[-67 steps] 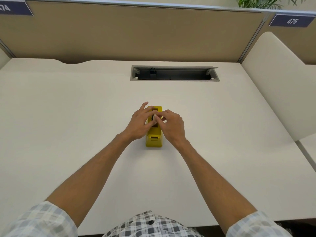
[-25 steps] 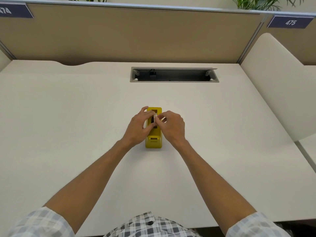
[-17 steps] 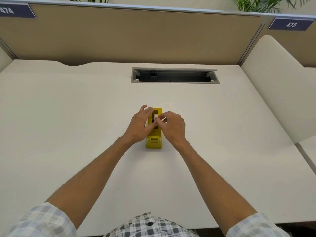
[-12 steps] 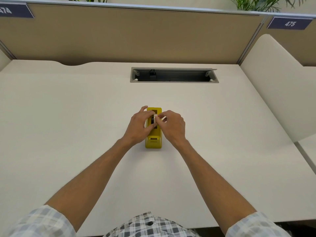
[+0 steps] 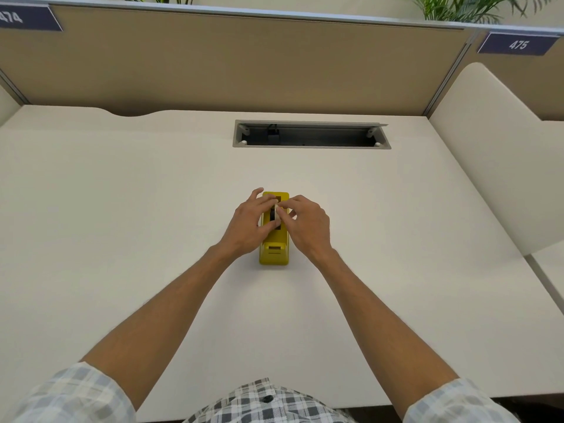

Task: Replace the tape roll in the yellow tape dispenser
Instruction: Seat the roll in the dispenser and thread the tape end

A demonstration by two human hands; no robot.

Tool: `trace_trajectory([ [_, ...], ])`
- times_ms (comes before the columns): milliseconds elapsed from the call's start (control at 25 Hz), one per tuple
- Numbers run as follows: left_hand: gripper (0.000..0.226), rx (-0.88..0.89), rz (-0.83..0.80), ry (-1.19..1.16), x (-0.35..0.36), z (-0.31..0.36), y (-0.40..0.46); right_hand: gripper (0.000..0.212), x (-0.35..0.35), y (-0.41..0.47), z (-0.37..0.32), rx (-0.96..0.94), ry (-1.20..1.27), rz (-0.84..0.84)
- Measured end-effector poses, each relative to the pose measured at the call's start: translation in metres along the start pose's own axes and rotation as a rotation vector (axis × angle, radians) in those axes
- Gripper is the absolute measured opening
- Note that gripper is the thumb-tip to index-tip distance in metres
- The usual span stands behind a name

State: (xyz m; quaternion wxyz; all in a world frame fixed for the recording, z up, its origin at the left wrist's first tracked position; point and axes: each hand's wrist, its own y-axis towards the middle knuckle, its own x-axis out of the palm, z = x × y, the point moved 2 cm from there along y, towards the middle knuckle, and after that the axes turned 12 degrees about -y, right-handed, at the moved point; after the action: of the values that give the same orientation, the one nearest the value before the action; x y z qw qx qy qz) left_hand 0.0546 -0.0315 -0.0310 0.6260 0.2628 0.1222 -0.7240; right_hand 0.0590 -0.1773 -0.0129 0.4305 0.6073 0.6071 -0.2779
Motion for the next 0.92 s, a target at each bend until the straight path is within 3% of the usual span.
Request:
trace_trajectory([
  [240, 0.039, -0.017, -0.001, -0.003, -0.0002, 0.0001, 0.0012, 0.020, -0.0017, 0.0043, 0.0017, -0.126, -0.134, 0.013],
  [920, 0.044, -0.007, -0.006, 0.068, 0.0005, -0.0019, 0.0011, 0.018, -0.0033, 0.0031, 0.0038, -0.204, -0.172, 0.044],
])
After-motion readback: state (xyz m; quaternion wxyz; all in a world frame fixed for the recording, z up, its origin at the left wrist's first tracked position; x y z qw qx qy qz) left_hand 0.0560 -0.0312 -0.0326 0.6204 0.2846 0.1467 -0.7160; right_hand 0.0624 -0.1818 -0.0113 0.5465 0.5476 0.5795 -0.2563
